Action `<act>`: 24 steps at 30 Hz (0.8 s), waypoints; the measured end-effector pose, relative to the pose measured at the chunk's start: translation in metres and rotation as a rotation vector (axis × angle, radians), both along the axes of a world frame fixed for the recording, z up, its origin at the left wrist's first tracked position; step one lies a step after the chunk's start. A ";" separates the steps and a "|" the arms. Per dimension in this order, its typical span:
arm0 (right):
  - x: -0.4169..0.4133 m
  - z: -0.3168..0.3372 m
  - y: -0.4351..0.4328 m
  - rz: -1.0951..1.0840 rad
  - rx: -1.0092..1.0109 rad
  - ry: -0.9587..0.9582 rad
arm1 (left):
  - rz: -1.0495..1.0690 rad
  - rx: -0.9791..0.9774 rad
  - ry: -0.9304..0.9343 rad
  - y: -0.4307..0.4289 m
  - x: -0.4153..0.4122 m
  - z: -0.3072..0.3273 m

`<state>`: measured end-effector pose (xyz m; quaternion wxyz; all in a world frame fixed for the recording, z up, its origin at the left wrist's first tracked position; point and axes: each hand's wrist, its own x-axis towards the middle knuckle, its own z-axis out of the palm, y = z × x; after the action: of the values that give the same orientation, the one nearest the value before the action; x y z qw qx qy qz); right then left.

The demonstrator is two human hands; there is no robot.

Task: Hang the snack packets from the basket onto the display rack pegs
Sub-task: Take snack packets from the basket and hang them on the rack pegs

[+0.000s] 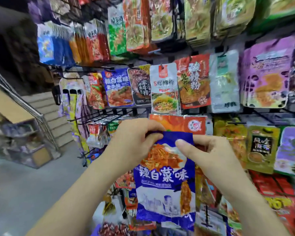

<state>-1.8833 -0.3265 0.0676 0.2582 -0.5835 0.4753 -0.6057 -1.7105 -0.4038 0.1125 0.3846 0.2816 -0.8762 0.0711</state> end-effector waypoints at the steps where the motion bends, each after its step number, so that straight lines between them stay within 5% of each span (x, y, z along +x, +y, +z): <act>1: 0.005 0.004 -0.005 -0.033 -0.021 0.023 | 0.001 -0.004 0.016 -0.003 0.003 0.001; 4: 0.022 0.013 -0.020 -0.092 -0.077 0.002 | 0.028 0.103 0.121 -0.012 0.017 0.008; 10: 0.053 0.030 -0.061 -0.123 -0.144 0.001 | -0.089 0.660 0.205 -0.052 0.070 0.034; 24: 0.144 0.068 -0.177 -0.107 -0.109 -0.311 | -0.157 0.170 0.238 -0.173 0.150 0.058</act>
<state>-1.7394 -0.5031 0.1356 0.2639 -0.4700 0.4263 -0.7264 -1.5610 -0.5771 0.1709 0.4650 0.2502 -0.8465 -0.0674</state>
